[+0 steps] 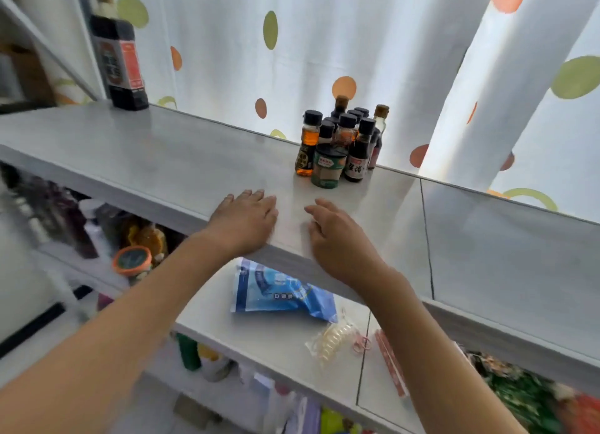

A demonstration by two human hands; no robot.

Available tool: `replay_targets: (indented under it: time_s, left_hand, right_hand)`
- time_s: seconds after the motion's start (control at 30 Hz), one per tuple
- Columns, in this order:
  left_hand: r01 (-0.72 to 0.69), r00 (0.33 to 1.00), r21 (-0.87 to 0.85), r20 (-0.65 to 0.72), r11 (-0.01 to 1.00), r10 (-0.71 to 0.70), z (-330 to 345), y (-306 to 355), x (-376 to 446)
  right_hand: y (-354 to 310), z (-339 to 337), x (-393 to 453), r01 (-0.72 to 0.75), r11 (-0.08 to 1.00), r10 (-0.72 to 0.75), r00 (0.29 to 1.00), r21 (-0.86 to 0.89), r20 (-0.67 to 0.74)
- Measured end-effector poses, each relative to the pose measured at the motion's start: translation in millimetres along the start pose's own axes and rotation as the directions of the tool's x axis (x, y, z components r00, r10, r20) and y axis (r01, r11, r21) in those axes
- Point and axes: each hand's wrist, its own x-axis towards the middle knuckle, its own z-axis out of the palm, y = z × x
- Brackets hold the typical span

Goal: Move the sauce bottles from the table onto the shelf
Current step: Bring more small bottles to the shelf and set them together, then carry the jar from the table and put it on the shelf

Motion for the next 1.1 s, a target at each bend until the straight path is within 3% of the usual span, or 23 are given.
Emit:
replay_targets:
  time_s: [0.1, 0.17, 0.27, 0.4, 0.63, 0.8, 0.9, 1.1]
  left_hand:
    - [0.043, 0.996, -0.036, -0.078, 0.998, -0.045, 5.4, 7.0, -64.2]
    - [0.152, 0.982, -0.050, -0.105, 0.987, -0.157, 9.2, 13.3, -110.1]
    - [0.376, 0.905, -0.194, -0.132, 0.906, -0.404, 1.6, 15.3, -167.5]
    - [0.389, 0.857, -0.142, -0.305, 0.910, -0.414, -4.3, 8.4, -231.1]
    - [0.596, 0.750, -0.136, -0.257, 0.791, -0.609, 4.2, -28.8, -365.9]
    - [0.711, 0.624, -0.137, -0.330, 0.690, -0.708, 10.2, -59.5, -491.2]
    - [0.772, 0.516, -0.194, -0.364, 0.605, -0.775, 17.7, -73.4, -577.7]
    - [0.818, 0.197, -0.448, -0.371, 0.361, -0.908, 39.9, -94.0, -773.1]
  right_hand:
    - [-2.3, 10.4, -26.9, 0.159, 0.974, -0.165, 0.986, -0.164, -0.026]
    - [-4.3, 20.3, -53.6, 0.234, 0.938, -0.257, 0.964, -0.257, -0.061]
    - [-22.6, 36.9, -95.8, 0.385, 0.923, -0.386, 0.921, -0.019, -0.055]
    - [-58.2, 65.1, -135.3, 0.514, 0.853, -0.519, 0.854, 0.093, 0.042]
    - [-139.6, 100.8, -192.7, 0.637, 0.754, -0.657, 0.731, 0.158, 0.185]
    - [-223.8, 133.2, -268.6, 0.713, 0.652, -0.758, 0.623, 0.260, 0.192]
    - [-282.9, 158.1, -335.6, 0.742, 0.577, -0.816, 0.546, 0.342, 0.191]
    - [-391.8, 221.3, -492.2, 0.765, 0.420, -0.907, 0.328, 0.489, 0.265]
